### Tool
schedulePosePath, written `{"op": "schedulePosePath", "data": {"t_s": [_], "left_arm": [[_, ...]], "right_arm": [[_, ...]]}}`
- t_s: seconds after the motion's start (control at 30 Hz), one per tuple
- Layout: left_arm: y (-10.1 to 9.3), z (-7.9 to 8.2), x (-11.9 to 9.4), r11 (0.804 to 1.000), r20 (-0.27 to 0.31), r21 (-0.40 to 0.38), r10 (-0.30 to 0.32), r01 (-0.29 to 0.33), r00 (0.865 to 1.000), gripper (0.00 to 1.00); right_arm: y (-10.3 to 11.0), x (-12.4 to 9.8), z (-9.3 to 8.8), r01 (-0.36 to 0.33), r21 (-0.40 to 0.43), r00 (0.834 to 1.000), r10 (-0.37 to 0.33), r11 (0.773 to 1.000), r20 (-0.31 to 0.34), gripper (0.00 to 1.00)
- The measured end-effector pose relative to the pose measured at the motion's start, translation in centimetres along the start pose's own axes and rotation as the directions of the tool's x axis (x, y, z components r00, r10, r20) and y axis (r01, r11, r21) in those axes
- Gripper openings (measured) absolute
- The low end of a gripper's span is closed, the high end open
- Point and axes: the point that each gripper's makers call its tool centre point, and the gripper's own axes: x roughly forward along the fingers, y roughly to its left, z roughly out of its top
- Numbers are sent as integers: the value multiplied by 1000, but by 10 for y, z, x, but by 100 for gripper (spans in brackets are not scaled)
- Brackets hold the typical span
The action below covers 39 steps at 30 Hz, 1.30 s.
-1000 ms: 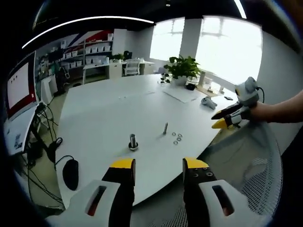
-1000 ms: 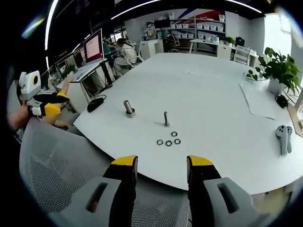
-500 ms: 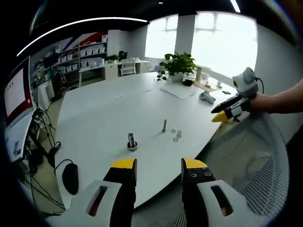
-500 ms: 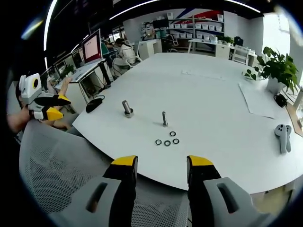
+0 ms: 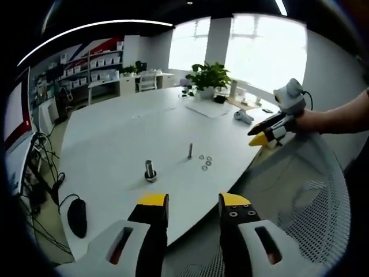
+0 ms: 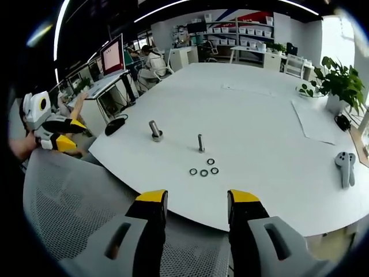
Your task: Place the washer onto the threaded stud by aligning its center hole with the stud, sliding it down to the base, and recovering from edge contact or off-axis alignment until the washer reaches the visible bottom stop.
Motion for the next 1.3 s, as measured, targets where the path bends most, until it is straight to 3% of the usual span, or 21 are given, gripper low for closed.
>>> {"op": "schedulePosePath", "data": {"t_s": [0.07,0.17,1.3], "left_arm": [[-2,-6,3,1000,-30,-6,-17,16,999,34],[-4,-2,0,1000,-13,17,-15,15,1000,34],[-7,3,-1,999,29,-12,-30,30,999,33]], "right_arm": [[0,0,0,-1,2,1000,1,1000,2,44],[1,-1,0,1,0,1000,-1,1000,0,44],[-5,0,-7,32,-8,999,-33,999,-42,45]]}}
